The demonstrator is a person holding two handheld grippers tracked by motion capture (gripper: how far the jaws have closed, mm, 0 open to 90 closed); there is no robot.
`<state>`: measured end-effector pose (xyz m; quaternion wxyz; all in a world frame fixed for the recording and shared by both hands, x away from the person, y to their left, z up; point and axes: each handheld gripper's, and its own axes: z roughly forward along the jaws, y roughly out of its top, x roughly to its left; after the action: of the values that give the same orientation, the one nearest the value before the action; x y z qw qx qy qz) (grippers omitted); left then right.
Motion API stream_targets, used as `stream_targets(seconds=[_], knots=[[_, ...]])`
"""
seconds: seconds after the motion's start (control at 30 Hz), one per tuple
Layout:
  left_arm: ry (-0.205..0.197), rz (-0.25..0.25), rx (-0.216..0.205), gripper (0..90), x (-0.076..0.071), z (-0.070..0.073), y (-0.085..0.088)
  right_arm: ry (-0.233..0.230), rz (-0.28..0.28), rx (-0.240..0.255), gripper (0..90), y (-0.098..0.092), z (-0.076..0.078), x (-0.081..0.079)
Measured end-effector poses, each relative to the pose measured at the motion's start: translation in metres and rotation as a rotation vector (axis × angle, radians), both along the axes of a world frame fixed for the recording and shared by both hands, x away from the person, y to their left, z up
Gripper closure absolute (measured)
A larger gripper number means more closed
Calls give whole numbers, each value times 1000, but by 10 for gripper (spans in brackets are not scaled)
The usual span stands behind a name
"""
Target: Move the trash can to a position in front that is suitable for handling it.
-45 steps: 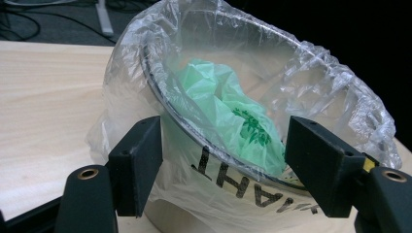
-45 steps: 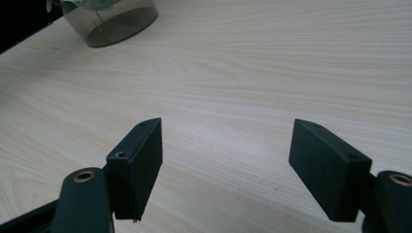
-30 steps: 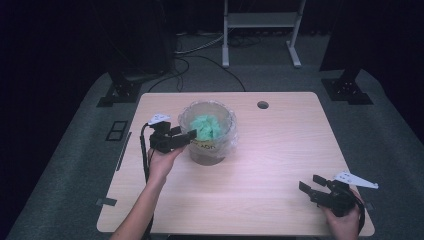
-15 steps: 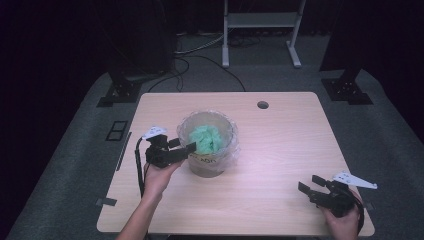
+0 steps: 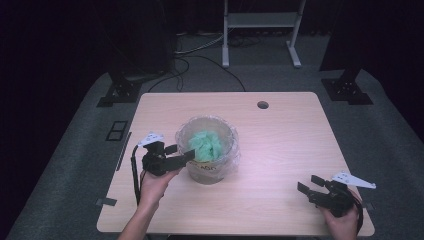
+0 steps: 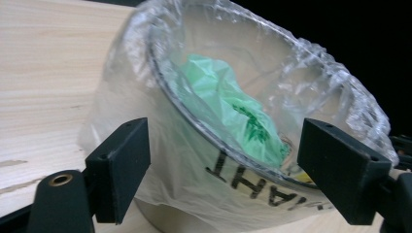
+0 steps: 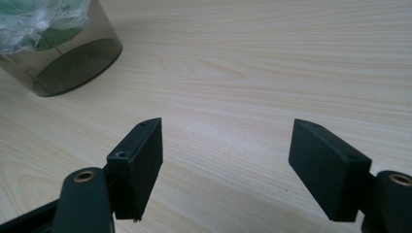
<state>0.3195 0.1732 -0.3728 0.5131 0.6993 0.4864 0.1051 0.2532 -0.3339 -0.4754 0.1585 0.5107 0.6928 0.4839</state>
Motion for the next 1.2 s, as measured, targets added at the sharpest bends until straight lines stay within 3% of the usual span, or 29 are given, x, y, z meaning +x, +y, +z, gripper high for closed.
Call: stream_targets(seconds=[0.2, 0.27, 0.43, 0.53, 0.6, 0.83, 1.0, 1.2], knots=[[-21, 25, -15, 174, 5, 6, 6, 1, 2, -3, 275, 1, -1, 1], [-29, 25, 2, 174, 8, 8, 6, 1, 3, -3, 275, 1, -1, 1], [-23, 36, 12, 206, 22, 7, 8, 4, 9, -8, 275, 3, -2, 2], [-18, 40, 41, 220, 30, 5, 9, 7, 9, -9, 275, 4, -2, 2], [-5, 41, 34, 228, 35, 2, 9, 6, 11, -13, 275, 4, -3, 2], [-3, 17, 21, 430, 44, -5, 10, 5, 16, -15, 275, 4, -3, 2], [-36, -3, 20, 542, 40, -5, 7, 9, 21, -17, 275, 6, -4, 2], [-59, 6, 33, 572, 30, -5, 7, 9, 23, -16, 275, 5, -4, 1]])
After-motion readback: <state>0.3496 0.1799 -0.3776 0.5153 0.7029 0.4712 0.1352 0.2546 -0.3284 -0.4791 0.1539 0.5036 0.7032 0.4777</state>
